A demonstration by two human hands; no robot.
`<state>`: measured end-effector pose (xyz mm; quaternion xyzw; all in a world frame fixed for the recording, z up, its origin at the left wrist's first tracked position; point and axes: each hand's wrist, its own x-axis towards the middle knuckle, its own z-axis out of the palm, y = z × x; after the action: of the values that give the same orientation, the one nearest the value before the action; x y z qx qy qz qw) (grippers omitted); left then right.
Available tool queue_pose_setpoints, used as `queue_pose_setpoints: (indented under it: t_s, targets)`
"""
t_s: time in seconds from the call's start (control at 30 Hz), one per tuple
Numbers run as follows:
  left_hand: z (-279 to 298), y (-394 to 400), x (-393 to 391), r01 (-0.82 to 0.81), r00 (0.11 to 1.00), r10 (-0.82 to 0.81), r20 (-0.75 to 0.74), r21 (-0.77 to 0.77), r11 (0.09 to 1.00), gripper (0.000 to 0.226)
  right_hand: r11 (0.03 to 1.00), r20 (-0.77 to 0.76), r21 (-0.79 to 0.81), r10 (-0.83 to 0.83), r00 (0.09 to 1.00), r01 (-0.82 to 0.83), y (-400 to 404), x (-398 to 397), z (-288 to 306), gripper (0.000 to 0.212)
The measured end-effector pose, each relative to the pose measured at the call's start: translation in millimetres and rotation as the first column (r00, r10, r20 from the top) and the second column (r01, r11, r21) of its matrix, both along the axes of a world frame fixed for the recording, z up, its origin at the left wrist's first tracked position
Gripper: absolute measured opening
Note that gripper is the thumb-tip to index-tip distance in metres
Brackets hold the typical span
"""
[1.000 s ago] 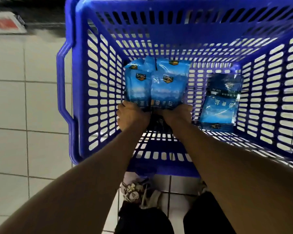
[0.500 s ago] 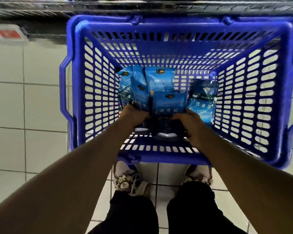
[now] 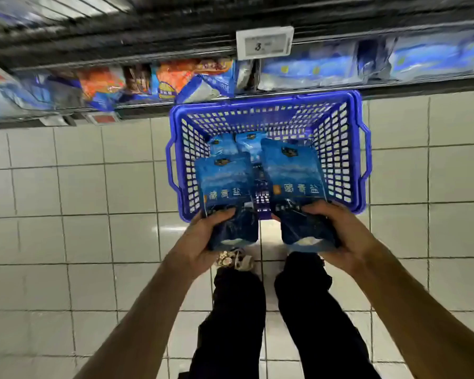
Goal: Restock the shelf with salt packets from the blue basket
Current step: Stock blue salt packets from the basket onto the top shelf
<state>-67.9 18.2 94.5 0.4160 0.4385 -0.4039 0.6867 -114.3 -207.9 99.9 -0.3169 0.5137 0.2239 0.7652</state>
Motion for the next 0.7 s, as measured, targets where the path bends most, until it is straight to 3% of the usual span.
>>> queue_pose_setpoints:
  t_s: [0.13, 0.3, 0.4, 0.5, 0.7]
  targets:
    - [95, 14, -33, -0.058, 0.998, 0.058, -0.008, -0.003, 0.998, 0.066, 0.992, 0.041, 0.068, -0.110, 0.993, 0.107, -2, -44, 91, 0.059]
    - [220, 11, -64, -0.075, 0.997, 0.076, 0.014, -0.034, 0.997, 0.058, 0.998, 0.085, 0.014, -0.054, 0.995, 0.053, -16, -88, 209, 0.062]
    - [294, -1, -72, 0.003, 0.998, -0.002, 0.066, -0.020, 1.000, 0.056, 0.996, 0.078, -0.081, -0.029, 0.997, 0.035, -27, -111, 281, 0.065]
    - [356, -20, -76, 0.076, 0.989, -0.080, 0.124, 0.035, 0.997, 0.059, 0.977, 0.125, -0.201, -0.045, 0.991, 0.069, -41, -129, 348, 0.055]
    - [431, -71, -76, 0.337, 0.903, -0.350, 0.247, 0.097, 0.937, 0.058, 0.914, 0.203, -0.385, -0.052, 0.978, 0.129, -70, -166, 447, 0.032]
